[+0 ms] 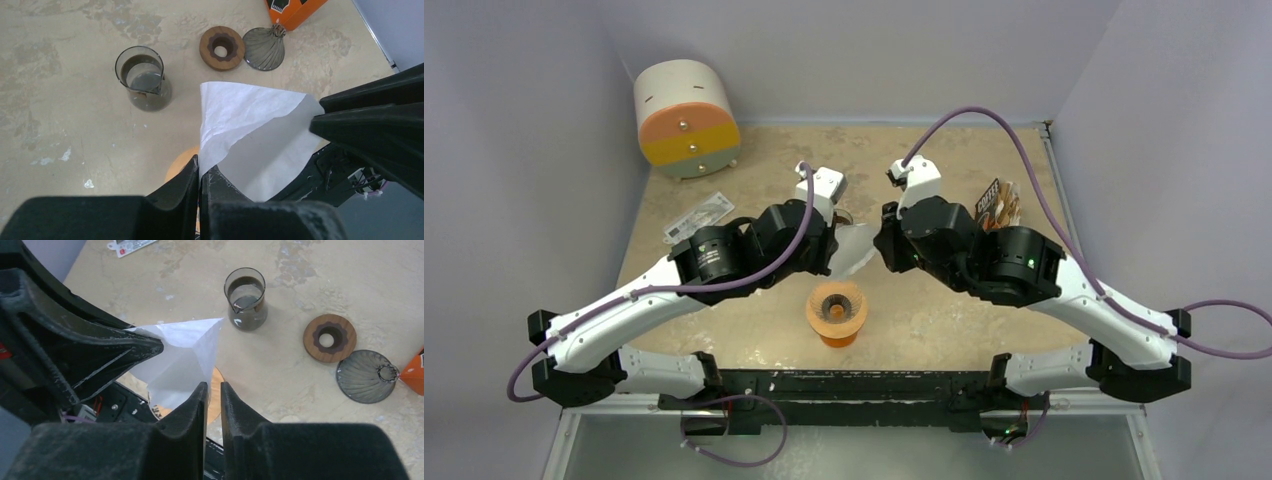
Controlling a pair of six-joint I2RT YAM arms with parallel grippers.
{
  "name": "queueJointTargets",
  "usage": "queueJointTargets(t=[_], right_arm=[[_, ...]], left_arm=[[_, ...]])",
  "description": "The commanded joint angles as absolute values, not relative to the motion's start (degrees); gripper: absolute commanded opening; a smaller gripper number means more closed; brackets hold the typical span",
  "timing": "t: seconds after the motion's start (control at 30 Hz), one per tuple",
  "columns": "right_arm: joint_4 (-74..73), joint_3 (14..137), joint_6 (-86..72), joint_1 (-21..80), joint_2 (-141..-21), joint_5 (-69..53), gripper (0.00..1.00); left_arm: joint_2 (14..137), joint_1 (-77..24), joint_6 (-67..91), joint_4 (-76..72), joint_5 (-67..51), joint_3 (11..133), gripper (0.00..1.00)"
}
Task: Place the coffee filter in the dripper
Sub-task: Place the coffee filter in the coffee dripper.
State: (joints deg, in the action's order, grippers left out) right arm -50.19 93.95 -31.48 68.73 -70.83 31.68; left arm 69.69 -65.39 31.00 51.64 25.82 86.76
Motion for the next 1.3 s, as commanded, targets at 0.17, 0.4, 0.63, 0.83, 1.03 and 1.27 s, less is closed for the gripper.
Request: queueJointTargets(t=[0.17,0.4,0.63,0.83,1.03,1.27], right_arm=[[-48.1,96.2,-32.4,69.1,-65.2,27.3,0.31],[-44.7,98.3,-32.5,69.0,-65.3,20.2,0.28],[-41.1,98.6,-37.2,69.1,-68.0,16.0,0.0],[-40.5,99.1,-40.9,69.1,-71.3,16.2,0.0],[-42.3,99.7,-42.7,69.0,-74.8,19.1,0.0],[-45.2,99.3,-44.8,69.1,-77.7,21.4,0.0]], left_arm=[[69.1,-65.2,35.7,54.2,27.8,88.5,0.0],[71.2,-65.2,43.0,60.3,27.3,92.7,0.0],[73.6,-65.2,48.7,65.5,25.2,97.1,0.0],[74.8,-65.3,52.2,67.9,24.5,98.2,0.0],[75.7,-65.3,53.6,69.2,23.7,98.5,0.0],[75.0,-65.4,55.0,70.7,21.0,99.0,0.0]])
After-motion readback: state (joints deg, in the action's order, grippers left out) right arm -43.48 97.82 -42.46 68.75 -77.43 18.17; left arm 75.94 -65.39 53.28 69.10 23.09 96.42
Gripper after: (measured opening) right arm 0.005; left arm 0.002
